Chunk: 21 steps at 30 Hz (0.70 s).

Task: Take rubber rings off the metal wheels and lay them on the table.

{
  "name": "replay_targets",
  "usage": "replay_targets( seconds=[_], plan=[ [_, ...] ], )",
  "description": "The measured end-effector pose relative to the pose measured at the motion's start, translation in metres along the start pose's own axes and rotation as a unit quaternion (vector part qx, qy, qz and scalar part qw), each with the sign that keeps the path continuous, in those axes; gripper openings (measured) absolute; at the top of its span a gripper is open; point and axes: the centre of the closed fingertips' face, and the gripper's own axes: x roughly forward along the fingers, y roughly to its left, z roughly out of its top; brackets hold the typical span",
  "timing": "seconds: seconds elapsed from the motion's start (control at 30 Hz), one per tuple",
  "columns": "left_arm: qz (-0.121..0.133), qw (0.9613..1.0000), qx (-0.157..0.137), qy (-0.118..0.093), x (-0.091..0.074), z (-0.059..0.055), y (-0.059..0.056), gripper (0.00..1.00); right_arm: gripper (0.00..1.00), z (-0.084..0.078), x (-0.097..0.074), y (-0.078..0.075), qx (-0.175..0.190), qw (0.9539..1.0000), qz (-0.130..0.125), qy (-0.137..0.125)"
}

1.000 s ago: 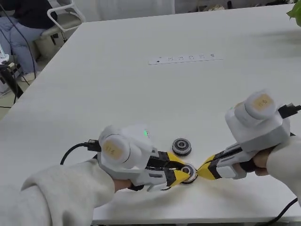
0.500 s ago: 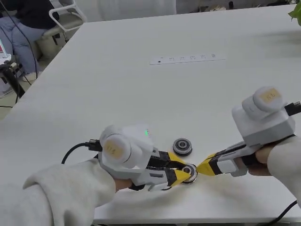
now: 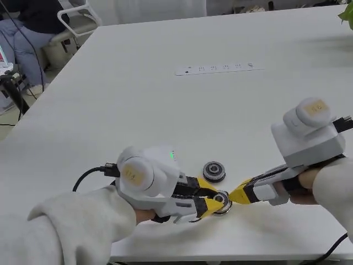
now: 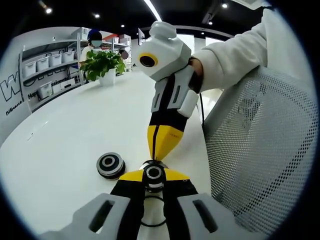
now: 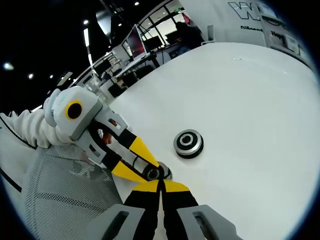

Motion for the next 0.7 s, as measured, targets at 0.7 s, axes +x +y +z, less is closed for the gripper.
replay_targets(
  seconds=[0.7],
  plan=[
    [0.000,1.0000,0.000,-0.002,-0.0001,0.0001,0.0005,0.07,0.00,0.0051,0.0005,0.0062,0.003,0.9998,0.017,-0.009]
  ],
)
